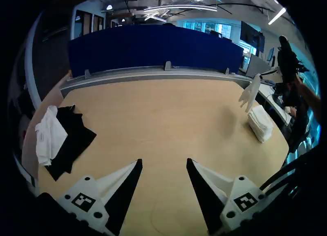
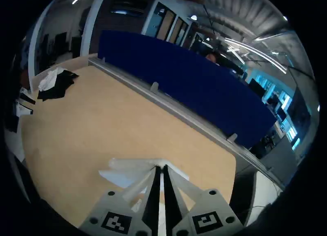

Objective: Fold towel

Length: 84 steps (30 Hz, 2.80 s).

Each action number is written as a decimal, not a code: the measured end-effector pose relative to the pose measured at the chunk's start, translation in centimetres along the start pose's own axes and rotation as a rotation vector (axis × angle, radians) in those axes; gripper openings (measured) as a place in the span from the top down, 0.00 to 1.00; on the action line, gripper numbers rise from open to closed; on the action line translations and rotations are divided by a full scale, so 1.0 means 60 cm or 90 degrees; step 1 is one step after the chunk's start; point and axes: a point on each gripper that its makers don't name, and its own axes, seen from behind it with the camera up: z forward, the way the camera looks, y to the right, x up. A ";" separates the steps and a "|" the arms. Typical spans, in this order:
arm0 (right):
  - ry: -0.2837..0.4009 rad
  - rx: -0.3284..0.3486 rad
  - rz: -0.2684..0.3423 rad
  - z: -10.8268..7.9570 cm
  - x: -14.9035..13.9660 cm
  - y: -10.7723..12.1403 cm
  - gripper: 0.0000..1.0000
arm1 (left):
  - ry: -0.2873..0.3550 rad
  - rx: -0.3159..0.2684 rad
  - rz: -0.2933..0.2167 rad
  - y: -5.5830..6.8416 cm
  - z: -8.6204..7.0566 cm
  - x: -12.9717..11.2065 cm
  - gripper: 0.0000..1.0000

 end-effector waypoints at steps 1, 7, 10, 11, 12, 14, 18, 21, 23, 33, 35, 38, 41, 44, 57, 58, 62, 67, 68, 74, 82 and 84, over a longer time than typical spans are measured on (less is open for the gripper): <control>-0.002 -0.002 0.000 -0.001 -0.003 0.004 0.95 | 0.000 -0.001 0.001 0.002 0.000 0.001 0.21; -0.010 -0.008 0.003 -0.005 -0.019 0.021 0.95 | 0.000 -0.004 0.005 0.015 0.002 0.004 0.21; -0.013 -0.011 0.007 -0.008 -0.028 0.026 0.95 | -0.001 -0.005 0.007 0.019 0.002 0.005 0.21; -0.014 -0.012 0.008 -0.009 -0.031 0.028 0.95 | -0.001 -0.006 0.008 0.020 0.002 0.006 0.21; -0.015 -0.013 0.010 -0.011 -0.034 0.029 0.95 | -0.001 -0.006 0.009 0.022 0.002 0.006 0.21; -0.018 -0.016 0.011 -0.016 -0.041 0.032 0.95 | -0.001 -0.007 0.011 0.024 0.002 0.007 0.20; -0.025 -0.021 0.013 -0.027 -0.056 0.038 0.95 | 0.000 -0.009 0.014 0.029 0.002 0.010 0.21; -0.030 -0.024 0.017 -0.036 -0.069 0.042 0.95 | 0.001 -0.012 0.017 0.033 0.002 0.012 0.20; -0.034 -0.026 0.020 -0.044 -0.081 0.044 0.95 | 0.001 -0.014 0.019 0.037 0.002 0.012 0.21; -0.073 -0.036 0.034 -0.083 -0.162 0.053 0.95 | -0.001 -0.025 0.030 0.052 0.000 0.010 0.21; -0.083 -0.039 0.040 -0.090 -0.180 0.053 0.95 | -0.002 -0.026 0.030 0.055 0.001 0.009 0.21; -0.095 -0.042 0.048 -0.098 -0.205 0.052 0.95 | -0.003 -0.028 0.033 0.058 0.001 0.009 0.20; -0.108 -0.046 0.057 -0.103 -0.231 0.050 0.95 | -0.004 -0.030 0.036 0.060 0.000 0.010 0.21; -0.121 -0.048 0.066 -0.107 -0.257 0.046 0.95 | -0.004 -0.030 0.039 0.063 -0.001 0.011 0.21; -0.186 -0.063 0.105 -0.115 -0.369 0.031 0.95 | -0.010 -0.027 0.041 0.062 -0.004 0.005 0.21; -0.191 -0.066 0.111 -0.114 -0.378 0.031 0.95 | -0.010 -0.027 0.042 0.061 -0.004 0.004 0.20; -0.206 -0.072 0.133 -0.114 -0.410 0.030 0.95 | -0.012 -0.025 0.044 0.059 -0.003 0.004 0.21; -0.220 -0.074 0.160 -0.114 -0.442 0.023 0.95 | -0.013 -0.023 0.043 0.057 -0.001 0.005 0.21; -0.224 -0.074 0.164 -0.114 -0.448 0.021 0.95 | -0.013 -0.022 0.043 0.056 -0.001 0.005 0.21; -0.247 -0.068 0.183 -0.108 -0.482 0.004 0.95 | -0.014 -0.020 0.044 0.055 0.000 0.006 0.21; -0.264 -0.072 0.212 -0.092 -0.509 -0.009 0.95 | -0.016 -0.021 0.048 0.057 -0.001 0.006 0.21; -0.267 -0.073 0.217 -0.090 -0.514 -0.011 0.95 | -0.017 -0.020 0.049 0.058 -0.001 0.005 0.20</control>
